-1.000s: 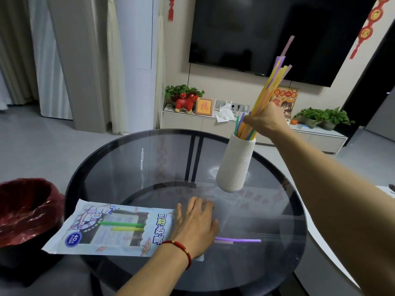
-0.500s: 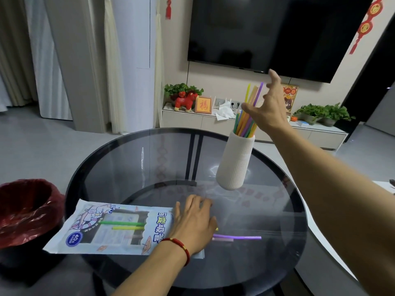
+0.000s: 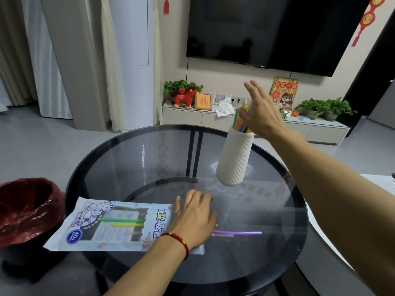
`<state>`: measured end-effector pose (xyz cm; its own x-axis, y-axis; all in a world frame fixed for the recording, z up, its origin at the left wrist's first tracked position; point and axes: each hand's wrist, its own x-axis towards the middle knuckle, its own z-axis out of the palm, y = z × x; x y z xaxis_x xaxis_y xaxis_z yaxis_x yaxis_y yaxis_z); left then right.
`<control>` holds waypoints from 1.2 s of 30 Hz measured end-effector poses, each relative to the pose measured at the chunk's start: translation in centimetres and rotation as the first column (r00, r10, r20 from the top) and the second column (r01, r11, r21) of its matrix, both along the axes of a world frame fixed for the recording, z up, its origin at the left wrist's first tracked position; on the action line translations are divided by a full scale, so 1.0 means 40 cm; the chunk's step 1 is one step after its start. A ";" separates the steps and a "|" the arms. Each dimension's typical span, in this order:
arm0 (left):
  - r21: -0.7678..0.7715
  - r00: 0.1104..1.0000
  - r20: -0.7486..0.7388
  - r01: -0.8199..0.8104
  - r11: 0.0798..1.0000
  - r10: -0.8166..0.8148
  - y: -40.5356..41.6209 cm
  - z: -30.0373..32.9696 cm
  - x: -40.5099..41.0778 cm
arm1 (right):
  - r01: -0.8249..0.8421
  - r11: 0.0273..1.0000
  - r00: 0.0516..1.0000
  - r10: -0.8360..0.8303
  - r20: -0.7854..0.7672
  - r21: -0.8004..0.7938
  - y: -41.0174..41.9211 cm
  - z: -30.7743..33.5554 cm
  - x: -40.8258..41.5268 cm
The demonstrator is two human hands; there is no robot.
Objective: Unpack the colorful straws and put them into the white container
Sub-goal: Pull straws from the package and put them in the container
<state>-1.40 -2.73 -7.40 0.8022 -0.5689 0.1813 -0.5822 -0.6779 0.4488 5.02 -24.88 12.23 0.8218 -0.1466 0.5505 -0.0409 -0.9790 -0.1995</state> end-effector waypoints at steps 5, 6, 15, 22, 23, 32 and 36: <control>0.103 0.999 -0.008 0.037 0.994 -0.036 0.029 0.016 0.014 | 0.005 0.989 0.985 -0.030 -0.168 -0.145 -0.005 -0.016 0.000; 0.142 0.998 -0.017 0.054 0.988 -0.053 0.039 0.022 0.019 | 0.005 0.989 0.988 -0.027 -0.151 -0.147 -0.006 -0.015 -0.003; 0.497 0.980 -0.130 0.196 0.845 -0.151 0.130 0.042 0.013 | -0.217 0.974 0.971 0.222 0.083 -0.069 0.083 -0.141 -0.169; 0.503 0.985 -0.093 0.174 0.846 -0.148 0.132 0.041 0.015 | 0.225 0.962 0.737 -0.065 -0.672 0.154 0.086 -0.417 -0.318; 0.503 0.987 -0.065 0.159 0.850 -0.146 0.131 0.040 0.018 | 0.249 0.958 0.692 -0.075 -0.718 0.139 0.087 -0.437 -0.338; 0.518 0.964 0.172 0.087 0.851 -0.204 0.112 0.049 -0.008 | 0.029 0.983 0.898 0.055 -0.437 0.184 0.161 -0.553 -0.375; 0.570 0.920 0.315 0.011 0.822 -0.232 0.104 0.077 -0.031 | -0.078 0.996 0.927 0.087 -0.364 0.039 0.183 -0.553 -0.358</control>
